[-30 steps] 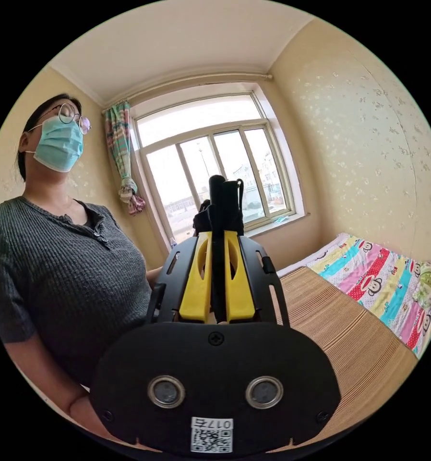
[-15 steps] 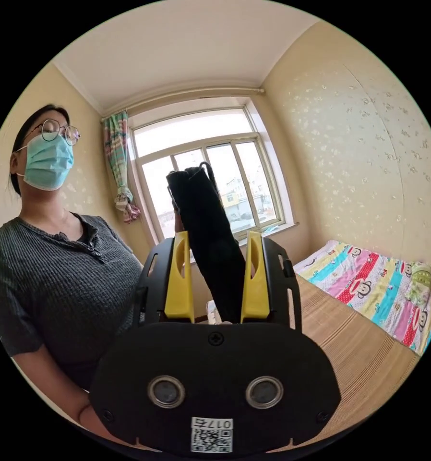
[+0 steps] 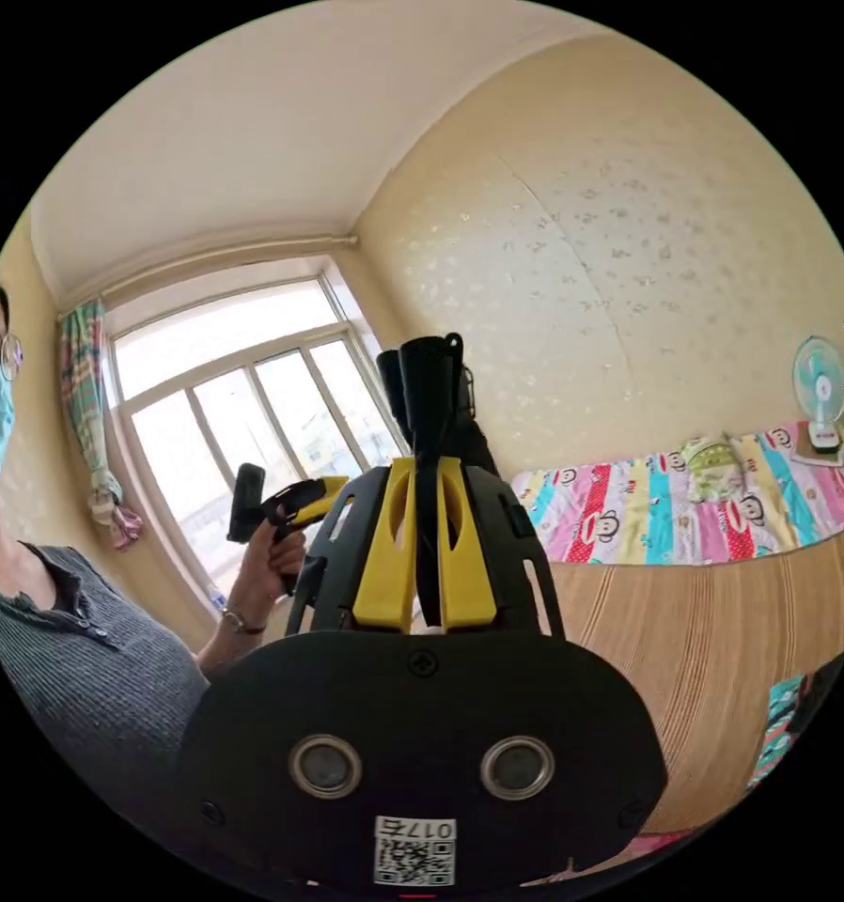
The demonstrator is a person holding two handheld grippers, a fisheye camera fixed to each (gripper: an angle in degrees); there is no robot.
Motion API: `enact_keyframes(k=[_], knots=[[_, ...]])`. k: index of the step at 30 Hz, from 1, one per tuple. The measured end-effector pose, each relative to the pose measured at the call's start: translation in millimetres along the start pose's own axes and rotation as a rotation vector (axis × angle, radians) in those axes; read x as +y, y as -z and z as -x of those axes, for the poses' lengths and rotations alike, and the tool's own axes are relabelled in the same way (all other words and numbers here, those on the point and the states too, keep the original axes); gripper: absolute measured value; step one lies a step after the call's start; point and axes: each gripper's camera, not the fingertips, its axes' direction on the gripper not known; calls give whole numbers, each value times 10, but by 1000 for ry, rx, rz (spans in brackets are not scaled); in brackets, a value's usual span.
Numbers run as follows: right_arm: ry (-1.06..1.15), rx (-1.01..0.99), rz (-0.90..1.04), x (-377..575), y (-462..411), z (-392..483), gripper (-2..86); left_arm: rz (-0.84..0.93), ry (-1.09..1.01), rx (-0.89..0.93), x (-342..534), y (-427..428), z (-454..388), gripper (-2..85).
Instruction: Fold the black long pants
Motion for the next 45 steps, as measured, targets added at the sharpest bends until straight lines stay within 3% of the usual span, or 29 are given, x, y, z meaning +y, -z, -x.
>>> enact_keyframes(k=[4, 7, 14, 19, 22, 29, 33, 42, 45], knots=[[65, -25, 109, -36, -242, 258, 26, 85, -87, 233, -54, -367, -238, 173], [48, -186, 169, 23, -384, 299, 25, 96, -35, 242, -42, -423, -209, 194], [231, -285, 408, 126, -609, 570, 17, 135, -35, 272, 168, -428, -190, 174], [243, -473, 369, 88, -433, 482, 14, 72, -82, 577, 255, -322, -90, 118], [263, -513, 302, 56, -209, 420, 13, 58, -70, 659, 311, -261, 21, 92], [100, -483, 67, -83, 513, -105, 12, -136, 8, 378, 402, 518, 237, 21], [94, -402, -36, -176, 973, -165, 12, -181, -110, 322, 215, 1128, 6, 8], [308, -338, -109, -1064, 1464, 780, 15, -321, -429, 367, -441, 2080, -1323, 8], [385, -204, -145, -1198, 1659, 1122, 16, -362, -447, 279, -468, 2269, -1576, 9]])
